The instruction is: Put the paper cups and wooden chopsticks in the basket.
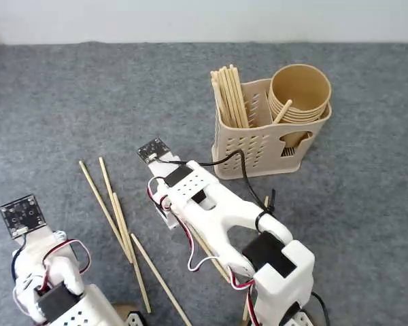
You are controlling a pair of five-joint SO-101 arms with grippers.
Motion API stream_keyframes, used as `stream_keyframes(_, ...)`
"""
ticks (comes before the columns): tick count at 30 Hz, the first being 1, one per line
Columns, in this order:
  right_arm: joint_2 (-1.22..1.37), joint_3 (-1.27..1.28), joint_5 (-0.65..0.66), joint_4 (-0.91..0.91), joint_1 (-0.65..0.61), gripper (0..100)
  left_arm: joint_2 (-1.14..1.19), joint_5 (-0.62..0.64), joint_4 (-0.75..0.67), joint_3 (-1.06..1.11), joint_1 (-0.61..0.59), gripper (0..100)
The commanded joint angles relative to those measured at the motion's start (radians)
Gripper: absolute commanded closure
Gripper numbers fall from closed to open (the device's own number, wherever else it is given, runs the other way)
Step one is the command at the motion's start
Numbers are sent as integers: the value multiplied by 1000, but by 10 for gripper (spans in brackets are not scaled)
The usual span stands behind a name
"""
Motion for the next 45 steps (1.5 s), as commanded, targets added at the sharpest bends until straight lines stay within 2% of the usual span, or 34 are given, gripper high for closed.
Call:
stream_keyframes(1, 16, -21, -11, -18, -39, 994, -14, -11, -23, -10, -9, 981)
stream_keyframes(7, -91, -20, -9, 39, -59, 991, -14, -11, -23, -10, -9, 981)
stream_keyframes(17, -503, -25, -2, 189, -51, 991, -14, -11, -23, -10, -9, 981)
stream_keyframes(25, -825, -77, 118, 186, -48, 991, -14, -11, -23, -8, -9, 981)
stream_keyframes(33, -875, -279, 157, 185, 97, 991, -14, -11, -23, -8, -9, 981)
stream_keyframes(37, -880, -356, 198, 73, 197, 991, -14, -11, -23, -5, -9, 981)
stream_keyframes(45, -874, -356, 221, -326, 395, 991, -14, -11, -25, -4, -9, 981)
